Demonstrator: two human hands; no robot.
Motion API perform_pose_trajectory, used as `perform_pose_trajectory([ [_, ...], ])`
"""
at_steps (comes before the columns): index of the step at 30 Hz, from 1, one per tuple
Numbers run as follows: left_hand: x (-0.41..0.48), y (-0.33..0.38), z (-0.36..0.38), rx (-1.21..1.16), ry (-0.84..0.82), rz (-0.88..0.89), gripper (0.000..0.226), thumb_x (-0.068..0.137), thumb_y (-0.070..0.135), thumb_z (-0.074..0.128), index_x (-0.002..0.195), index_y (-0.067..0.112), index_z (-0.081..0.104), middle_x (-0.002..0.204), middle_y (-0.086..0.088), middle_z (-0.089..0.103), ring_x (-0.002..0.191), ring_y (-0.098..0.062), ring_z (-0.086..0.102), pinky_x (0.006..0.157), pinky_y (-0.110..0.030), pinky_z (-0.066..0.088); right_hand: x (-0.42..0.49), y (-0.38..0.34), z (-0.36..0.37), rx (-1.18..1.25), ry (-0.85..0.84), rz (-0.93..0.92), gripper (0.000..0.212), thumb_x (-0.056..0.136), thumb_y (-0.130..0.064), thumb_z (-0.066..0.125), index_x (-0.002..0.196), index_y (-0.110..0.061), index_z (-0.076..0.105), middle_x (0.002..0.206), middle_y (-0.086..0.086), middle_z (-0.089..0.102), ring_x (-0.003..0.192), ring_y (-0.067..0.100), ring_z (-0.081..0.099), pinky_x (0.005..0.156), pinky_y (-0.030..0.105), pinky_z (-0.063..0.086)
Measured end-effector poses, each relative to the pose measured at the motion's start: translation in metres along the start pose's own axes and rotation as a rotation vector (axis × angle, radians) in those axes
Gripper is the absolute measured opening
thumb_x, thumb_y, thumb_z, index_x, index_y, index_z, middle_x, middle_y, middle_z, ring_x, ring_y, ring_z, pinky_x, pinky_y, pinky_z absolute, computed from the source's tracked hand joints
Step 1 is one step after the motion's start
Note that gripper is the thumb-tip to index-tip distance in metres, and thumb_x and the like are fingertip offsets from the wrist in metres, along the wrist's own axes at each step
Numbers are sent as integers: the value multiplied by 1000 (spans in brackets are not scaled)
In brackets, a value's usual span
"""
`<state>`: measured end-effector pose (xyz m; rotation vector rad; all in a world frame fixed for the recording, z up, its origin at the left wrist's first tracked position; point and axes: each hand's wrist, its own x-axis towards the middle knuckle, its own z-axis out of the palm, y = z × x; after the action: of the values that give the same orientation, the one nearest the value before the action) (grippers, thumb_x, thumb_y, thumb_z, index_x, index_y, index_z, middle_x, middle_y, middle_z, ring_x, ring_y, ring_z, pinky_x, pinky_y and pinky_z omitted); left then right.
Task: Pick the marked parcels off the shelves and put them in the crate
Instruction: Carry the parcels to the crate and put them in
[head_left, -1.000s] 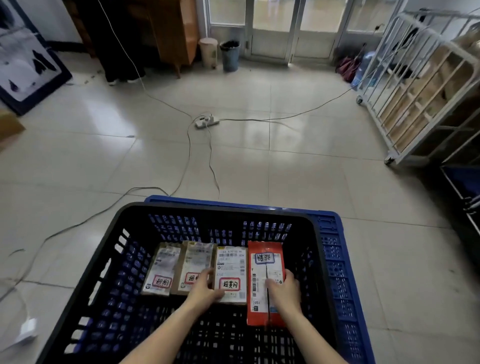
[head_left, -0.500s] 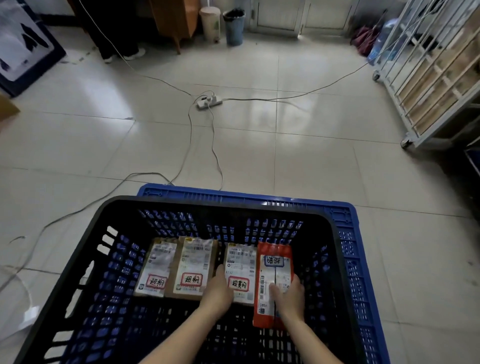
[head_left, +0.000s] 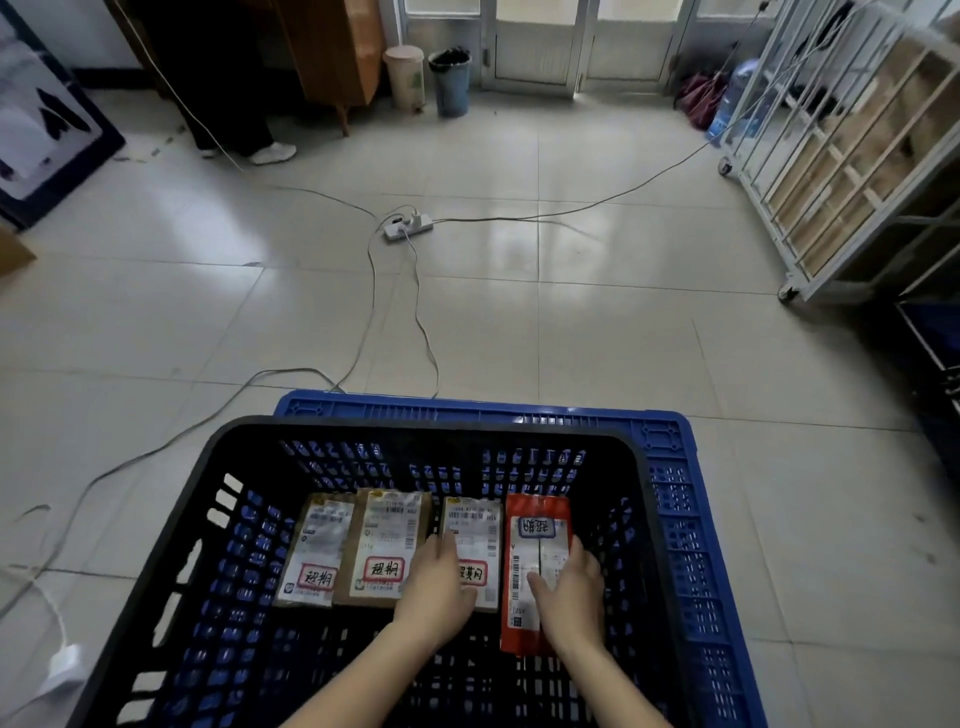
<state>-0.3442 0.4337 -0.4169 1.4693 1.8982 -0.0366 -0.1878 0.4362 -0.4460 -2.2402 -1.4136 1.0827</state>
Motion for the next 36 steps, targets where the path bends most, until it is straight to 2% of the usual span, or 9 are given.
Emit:
perform_pose_trajectory([
  [5, -21, -4, -27, 183, 48, 82, 73, 91, 28, 51, 150, 14, 11, 157, -6, 18, 145, -25, 15, 118, -37, 19, -27, -12, -23, -51, 12, -119, 60, 88, -26, 60, 140, -14, 32, 136, 6, 42, 124, 19, 43, 103, 30, 41],
  [8, -37, -9, -46, 261, 95, 114, 72, 90, 31, 51, 149, 15, 14, 155, -5, 22, 144, -24, 17, 119, -36, 18, -48, -19, -36, -104, 25, -185, 57, 90, -29, 57, 140, -17, 32, 131, 1, 44, 118, 15, 45, 99, 27, 43],
  [14, -70, -21, -84, 350, 162, 200, 72, 91, 35, 50, 151, 16, 14, 157, -2, 20, 146, -23, 14, 121, -37, 14, -99, -39, -57, -225, 94, -241, 69, 91, -36, 55, 147, -17, 19, 142, -1, 36, 130, 14, 37, 107, 26, 35],
  [18, -98, -22, -107, 396, 185, 298, 73, 92, 35, 50, 151, 15, 12, 157, -4, 19, 146, -23, 13, 121, -36, 12, -143, -51, -69, -282, 168, -280, 67, 91, -39, 54, 145, -15, 23, 144, 2, 37, 132, 16, 35, 109, 25, 30],
  [23, -137, -26, -129, 453, 204, 446, 72, 93, 39, 47, 151, 13, 13, 158, -7, 20, 146, -25, 15, 121, -37, 13, -210, -58, -79, -365, 265, -247, 68, 93, -44, 49, 146, -11, 23, 149, 7, 32, 137, 21, 30, 113, 31, 27],
  [27, -173, -34, -136, 480, 225, 583, 71, 92, 40, 47, 150, 12, 17, 155, -9, 25, 145, -26, 19, 120, -37, 17, -266, -57, -81, -373, 342, -195, 66, 93, -42, 49, 145, -9, 25, 148, 8, 34, 136, 22, 32, 111, 32, 29],
  [36, -252, -18, -111, 460, 156, 848, 70, 91, 39, 48, 149, 12, 19, 154, -9, 26, 144, -27, 20, 119, -37, 17, -375, -25, -92, -359, 472, -33, 62, 94, -41, 47, 143, -9, 29, 145, 7, 37, 133, 24, 34, 110, 33, 30],
])
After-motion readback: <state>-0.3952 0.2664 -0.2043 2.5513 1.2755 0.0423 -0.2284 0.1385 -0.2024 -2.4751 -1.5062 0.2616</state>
